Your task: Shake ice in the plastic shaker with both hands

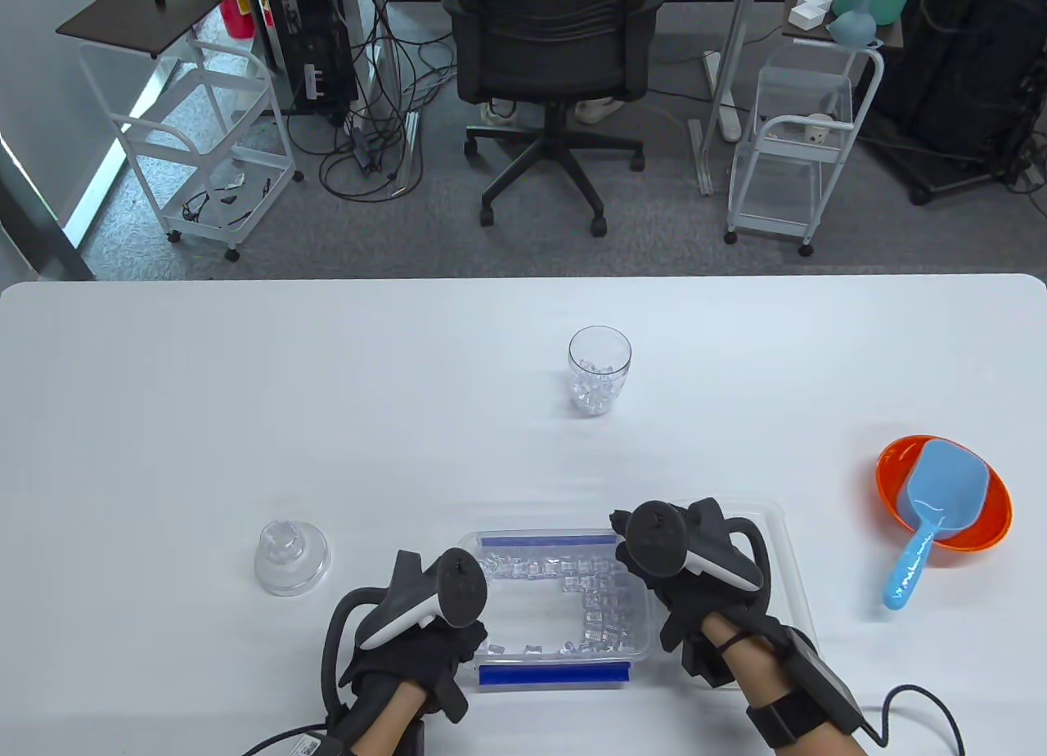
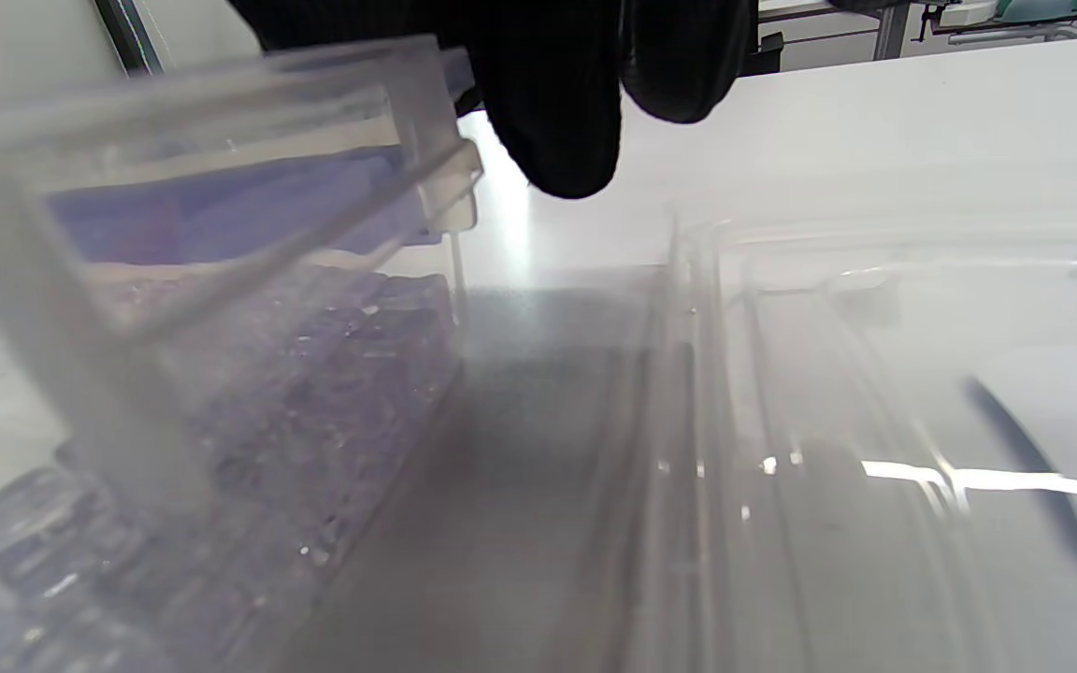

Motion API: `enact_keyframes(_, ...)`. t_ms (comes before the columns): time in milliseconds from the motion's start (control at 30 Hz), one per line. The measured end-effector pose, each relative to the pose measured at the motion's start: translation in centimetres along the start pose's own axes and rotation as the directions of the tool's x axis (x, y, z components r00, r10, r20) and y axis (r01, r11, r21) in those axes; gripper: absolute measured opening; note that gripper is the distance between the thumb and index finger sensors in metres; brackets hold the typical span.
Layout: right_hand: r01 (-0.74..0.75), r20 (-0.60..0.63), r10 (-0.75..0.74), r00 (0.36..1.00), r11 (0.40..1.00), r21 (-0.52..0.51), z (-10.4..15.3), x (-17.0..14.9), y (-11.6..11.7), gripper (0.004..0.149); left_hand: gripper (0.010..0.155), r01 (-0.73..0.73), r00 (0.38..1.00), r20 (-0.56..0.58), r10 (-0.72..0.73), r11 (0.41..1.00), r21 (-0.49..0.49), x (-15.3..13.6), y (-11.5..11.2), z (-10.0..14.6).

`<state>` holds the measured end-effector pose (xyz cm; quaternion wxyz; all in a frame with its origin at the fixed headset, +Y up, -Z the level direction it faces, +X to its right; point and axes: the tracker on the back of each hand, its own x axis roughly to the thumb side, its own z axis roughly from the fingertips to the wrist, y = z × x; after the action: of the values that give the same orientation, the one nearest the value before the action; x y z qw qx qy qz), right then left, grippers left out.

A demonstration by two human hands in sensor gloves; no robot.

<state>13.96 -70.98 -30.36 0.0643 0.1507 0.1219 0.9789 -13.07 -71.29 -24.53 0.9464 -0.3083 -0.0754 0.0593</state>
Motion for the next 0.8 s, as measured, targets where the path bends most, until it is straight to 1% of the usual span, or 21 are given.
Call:
enact_keyframes(67,0.004,-0.004,-0.004,1.0,1.0,-0.013,0.0,0.0,0.0,0.051,0.056,-0.049,0.999,-0.005,0.049,0.999,-0.005,-0.2,0.1,-0.1)
enact_keyframes(167,0.01,-0.01,-0.01,1.0,1.0,-0.028,0.1,-0.1,0.0,0.049,0.053,-0.136,0.99,-0.043,0.137,0.991,0.015,-0.6,0.1,-0.2)
enact_keyframes(333,-0.026,-0.01,0.025,1.0,0.998,-0.056,0.2,0.1,-0.1,0.046,0.052,-0.123,0.986,-0.103,0.131,0.989,0.08,-1.3,1.3,-1.2)
enact_keyframes(467,-0.05,-0.01,0.05,0.999,0.998,-0.042,0.2,0.4,-0.3,0.045,0.051,-0.13,0.982,-0.13,0.14,0.988,0.083,-1.6,2.5,-2.5)
enact_keyframes(700,-0.083,0.006,0.083,0.997,0.996,-0.013,0.6,0.6,-0.5,0.044,0.051,-0.002,0.984,-0.179,0.025,0.992,0.126,-0.9,4.2,-4.5)
enact_keyframes(800,-0.074,0.023,0.073,0.997,0.997,0.015,0.9,0.5,-0.6,0.044,0.053,0.049,0.98,-0.195,-0.021,0.989,0.138,-0.4,4.9,-5.4)
